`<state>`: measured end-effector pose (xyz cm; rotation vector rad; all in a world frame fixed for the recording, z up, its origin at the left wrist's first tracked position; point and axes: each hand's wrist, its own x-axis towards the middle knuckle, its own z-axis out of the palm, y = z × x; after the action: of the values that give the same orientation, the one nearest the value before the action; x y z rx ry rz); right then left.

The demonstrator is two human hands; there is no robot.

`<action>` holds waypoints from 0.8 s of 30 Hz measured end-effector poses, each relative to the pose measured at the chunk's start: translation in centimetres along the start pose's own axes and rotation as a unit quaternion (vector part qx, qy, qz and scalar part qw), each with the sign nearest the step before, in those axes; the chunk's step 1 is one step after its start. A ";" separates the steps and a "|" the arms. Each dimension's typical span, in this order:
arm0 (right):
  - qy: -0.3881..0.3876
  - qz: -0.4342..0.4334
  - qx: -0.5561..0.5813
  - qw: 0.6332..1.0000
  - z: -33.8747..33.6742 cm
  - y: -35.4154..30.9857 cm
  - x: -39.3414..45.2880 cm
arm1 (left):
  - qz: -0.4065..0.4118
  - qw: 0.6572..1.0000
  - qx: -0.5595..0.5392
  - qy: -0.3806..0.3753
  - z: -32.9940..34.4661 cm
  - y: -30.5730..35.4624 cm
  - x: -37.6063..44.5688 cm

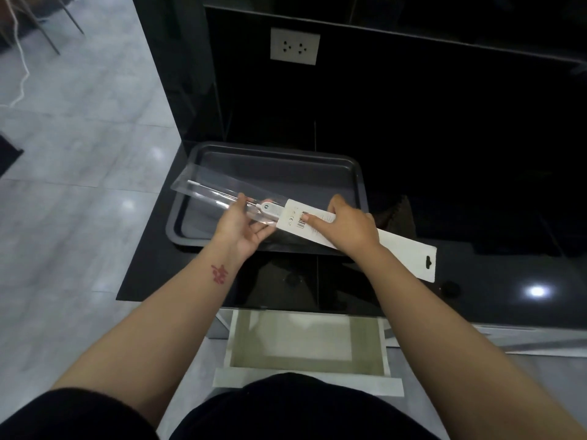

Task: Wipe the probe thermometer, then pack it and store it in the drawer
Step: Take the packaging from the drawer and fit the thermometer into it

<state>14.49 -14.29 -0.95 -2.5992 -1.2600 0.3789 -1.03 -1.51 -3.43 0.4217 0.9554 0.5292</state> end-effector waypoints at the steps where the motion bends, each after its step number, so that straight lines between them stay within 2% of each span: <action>1: 0.003 -0.001 0.006 1.000 0.1 -0.3 0.1 | -0.005 1.000 -0.006 -0.010 0.3 -0.4 -0.2; 4: 0.006 -0.014 0.011 1.000 0.2 -0.8 0.7 | -0.024 0.999 -0.023 -0.030 1.2 -1.3 -0.7; 6: -0.028 -0.015 0.013 0.999 0.1 -0.9 1.0 | -0.037 0.998 -0.025 -0.044 1.7 -1.9 -1.1; 9: -0.097 0.014 0.109 0.989 0.0 -0.3 1.7 | -0.047 0.997 -0.019 -0.065 1.9 -2.7 -1.3; 14: -0.135 0.012 0.191 0.972 -0.6 1.6 2.2 | -0.027 0.996 0.006 -0.081 0.9 -1.2 -0.7; 18: -0.160 0.028 0.189 0.969 -1.9 3.2 2.5 | 0.010 0.993 -0.097 -0.061 -1.3 2.0 0.7; 24: -0.152 0.045 0.135 0.978 -2.0 2.5 2.2 | 0.013 0.995 -0.086 -0.044 -1.3 2.1 1.2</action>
<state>18.28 -14.29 -0.18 -2.4335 -1.0858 0.9269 -2.07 1.05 -3.69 0.2997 0.8141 0.6072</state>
